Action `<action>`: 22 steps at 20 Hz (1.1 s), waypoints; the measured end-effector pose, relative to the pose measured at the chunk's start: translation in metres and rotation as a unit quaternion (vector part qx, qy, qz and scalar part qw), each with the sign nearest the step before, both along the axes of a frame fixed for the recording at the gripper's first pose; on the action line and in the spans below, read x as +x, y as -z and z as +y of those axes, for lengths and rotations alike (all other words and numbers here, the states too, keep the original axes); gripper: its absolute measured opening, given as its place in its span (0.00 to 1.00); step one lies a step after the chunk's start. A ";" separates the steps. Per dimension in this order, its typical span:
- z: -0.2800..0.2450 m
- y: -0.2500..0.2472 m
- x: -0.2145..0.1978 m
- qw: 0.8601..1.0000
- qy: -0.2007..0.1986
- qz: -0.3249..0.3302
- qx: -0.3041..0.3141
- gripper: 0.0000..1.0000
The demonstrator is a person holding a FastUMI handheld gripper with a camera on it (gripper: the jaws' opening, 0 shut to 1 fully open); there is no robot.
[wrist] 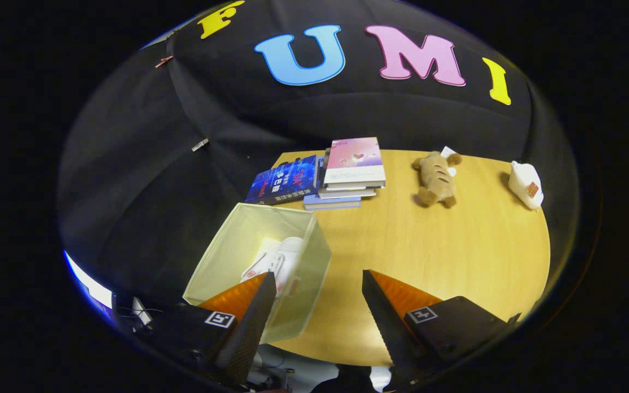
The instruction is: Open the storage box then place both shoes into the box .Put the left shoe in first, then the right shoe, with the right side of both shoes facing outward in a uniform manner.
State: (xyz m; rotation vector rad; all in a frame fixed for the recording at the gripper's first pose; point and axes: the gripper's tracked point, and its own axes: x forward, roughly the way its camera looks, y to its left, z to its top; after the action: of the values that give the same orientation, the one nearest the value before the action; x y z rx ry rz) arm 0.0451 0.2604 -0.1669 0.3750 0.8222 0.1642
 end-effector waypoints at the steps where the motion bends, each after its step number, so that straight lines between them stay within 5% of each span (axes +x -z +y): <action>1: -0.020 -0.001 -0.003 1.000 0.000 -0.011 -0.009 0.98; 10: -0.187 -0.015 -0.037 0.992 0.034 -0.101 -0.068 0.97; 22: -0.259 -0.062 -0.074 0.977 0.035 -0.197 -0.078 0.97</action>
State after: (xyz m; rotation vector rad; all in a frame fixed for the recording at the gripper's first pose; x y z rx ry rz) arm -0.0292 0.0013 -0.1044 0.2113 0.4248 0.1023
